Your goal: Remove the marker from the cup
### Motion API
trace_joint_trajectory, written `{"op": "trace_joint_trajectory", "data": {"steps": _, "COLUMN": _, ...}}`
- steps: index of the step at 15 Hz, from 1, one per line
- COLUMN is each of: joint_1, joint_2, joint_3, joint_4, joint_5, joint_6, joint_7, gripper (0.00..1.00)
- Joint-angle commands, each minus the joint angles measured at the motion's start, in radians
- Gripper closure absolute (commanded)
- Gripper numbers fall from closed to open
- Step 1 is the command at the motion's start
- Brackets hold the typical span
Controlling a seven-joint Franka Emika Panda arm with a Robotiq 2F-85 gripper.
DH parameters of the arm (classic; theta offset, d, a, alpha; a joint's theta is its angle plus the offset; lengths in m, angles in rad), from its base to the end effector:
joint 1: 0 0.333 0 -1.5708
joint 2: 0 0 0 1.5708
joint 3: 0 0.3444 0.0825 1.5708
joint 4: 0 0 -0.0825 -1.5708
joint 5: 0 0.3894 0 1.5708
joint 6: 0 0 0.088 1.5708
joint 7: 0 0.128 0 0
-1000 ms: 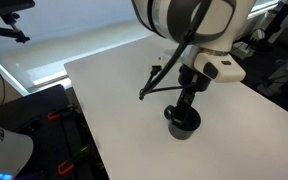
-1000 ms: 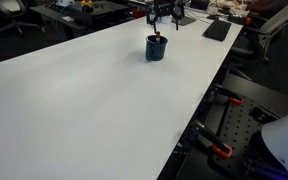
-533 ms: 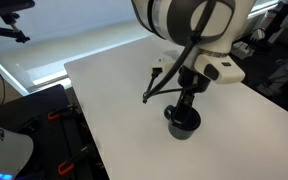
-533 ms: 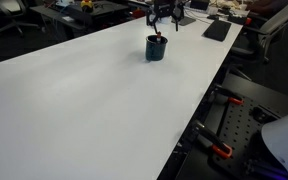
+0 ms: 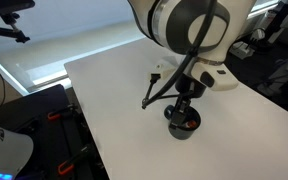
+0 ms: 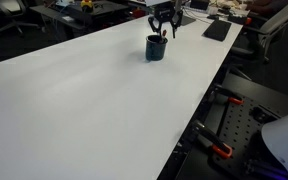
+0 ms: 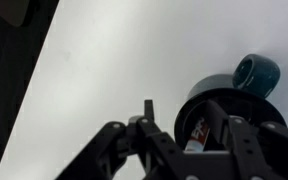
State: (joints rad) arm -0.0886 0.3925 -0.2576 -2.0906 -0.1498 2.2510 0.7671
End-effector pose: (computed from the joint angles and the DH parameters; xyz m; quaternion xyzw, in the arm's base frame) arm 0.5336 -0.1993 0.2255 0.8681 -0.4730 -0.0874 0.1230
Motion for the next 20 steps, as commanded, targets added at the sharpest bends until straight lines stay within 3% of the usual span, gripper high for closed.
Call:
{"op": "trace_joint_trajectory", "data": {"steps": 1, "joint_1": -0.002, "joint_2": 0.0, "joint_3": 0.002, "joint_4": -0.006, "joint_5": 0.005, "joint_6": 0.002, "joint_7": -0.024, "gripper": 0.74}}
{"op": "trace_joint_trajectory", "data": {"steps": 3, "joint_1": -0.002, "joint_2": 0.002, "joint_3": 0.002, "joint_4": -0.006, "joint_5": 0.006, "joint_6": 0.002, "joint_7": -0.025, "gripper": 0.89}}
{"op": "trace_joint_trajectory", "data": {"steps": 6, "joint_1": -0.001, "joint_2": -0.005, "joint_3": 0.002, "joint_4": -0.007, "joint_5": 0.003, "joint_6": 0.019, "joint_7": -0.03, "gripper": 0.55}}
{"op": "trace_joint_trajectory", "data": {"steps": 8, "joint_1": 0.001, "joint_2": -0.018, "joint_3": 0.003, "joint_4": -0.02, "joint_5": -0.003, "joint_6": 0.063, "joint_7": -0.038, "gripper": 0.48}}
{"op": "trace_joint_trajectory", "data": {"steps": 14, "joint_1": 0.016, "joint_2": -0.022, "joint_3": -0.002, "joint_4": -0.02, "joint_5": -0.002, "joint_6": 0.227, "joint_7": -0.081, "gripper": 0.03}}
{"op": "trace_joint_trajectory", "data": {"steps": 20, "joint_1": 0.019, "joint_2": -0.002, "joint_3": -0.011, "joint_4": -0.005, "joint_5": 0.004, "joint_6": 0.294, "joint_7": -0.079, "gripper": 0.0}}
